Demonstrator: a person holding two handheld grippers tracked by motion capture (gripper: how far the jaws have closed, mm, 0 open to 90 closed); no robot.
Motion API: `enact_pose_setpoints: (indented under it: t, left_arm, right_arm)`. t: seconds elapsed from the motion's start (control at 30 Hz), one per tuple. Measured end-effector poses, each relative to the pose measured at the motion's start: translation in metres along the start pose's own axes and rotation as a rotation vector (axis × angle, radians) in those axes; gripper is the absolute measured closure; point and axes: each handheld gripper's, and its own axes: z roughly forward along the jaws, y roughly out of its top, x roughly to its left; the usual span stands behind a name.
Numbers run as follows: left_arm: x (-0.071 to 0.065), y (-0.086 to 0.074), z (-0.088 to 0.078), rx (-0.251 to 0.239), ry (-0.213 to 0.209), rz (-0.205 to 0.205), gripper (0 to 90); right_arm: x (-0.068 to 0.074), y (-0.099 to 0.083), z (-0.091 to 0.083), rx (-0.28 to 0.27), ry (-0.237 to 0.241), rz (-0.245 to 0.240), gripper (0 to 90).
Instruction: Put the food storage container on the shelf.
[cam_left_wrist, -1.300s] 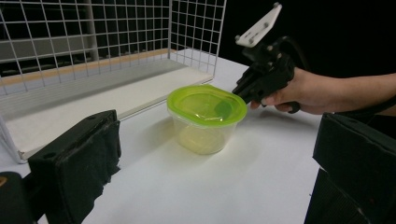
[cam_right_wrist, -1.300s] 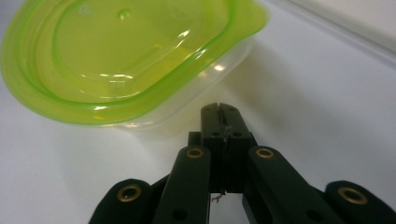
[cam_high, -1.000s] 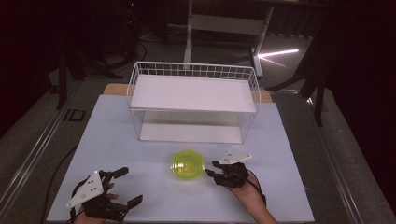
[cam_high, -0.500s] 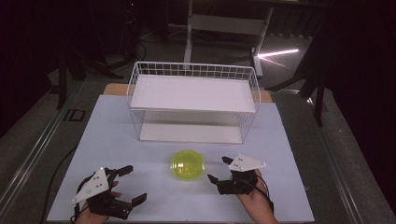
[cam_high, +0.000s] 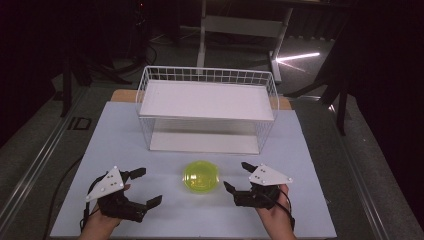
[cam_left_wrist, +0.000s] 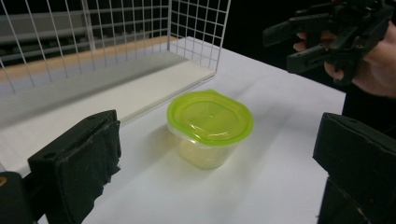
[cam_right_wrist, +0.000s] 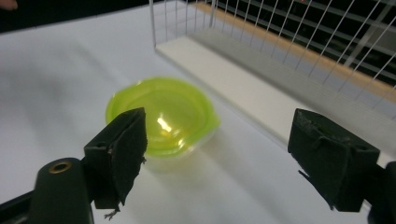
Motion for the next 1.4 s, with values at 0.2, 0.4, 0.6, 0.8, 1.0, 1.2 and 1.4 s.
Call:
enact_pose_setpoints:
  t: [0.2, 0.4, 0.6, 0.8, 1.0, 1.2, 1.4]
  left_arm:
    - [0.001, 0.007, 0.012, 0.046, 0.009, 0.01, 1.8]
    - [0.003, 0.02, 0.029, 0.046, 0.0, -0.014, 1.8]
    - [0.009, 0.027, 0.046, 0.07, -0.017, -0.055, 1.8]
    - [0.015, 0.026, 0.062, 0.111, -0.018, -0.112, 1.8]
    - [0.019, 0.021, 0.077, 0.155, 0.002, -0.145, 4.4]
    - [0.021, 0.014, 0.092, 0.207, 0.027, -0.207, 12.8]
    - [0.026, 0.005, 0.1, 0.252, 0.046, -0.3, 16.0]
  right_arm:
    - [0.001, 0.008, 0.004, 0.011, -0.022, 0.012, 13.7]
    - [-0.001, 0.013, 0.015, 0.009, -0.011, 0.104, 11.6]
    - [-0.003, 0.015, 0.021, 0.017, -0.002, 0.147, 13.7]
    - [-0.005, 0.016, 0.028, 0.029, 0.017, 0.187, 18.5]
    - [-0.006, 0.012, 0.041, 0.072, 0.039, 0.21, 24.1]
    - [-0.006, 0.007, 0.055, 0.105, 0.038, 0.263, 29.8]
    - [-0.005, 0.004, 0.065, 0.146, 0.031, 0.328, 33.7]
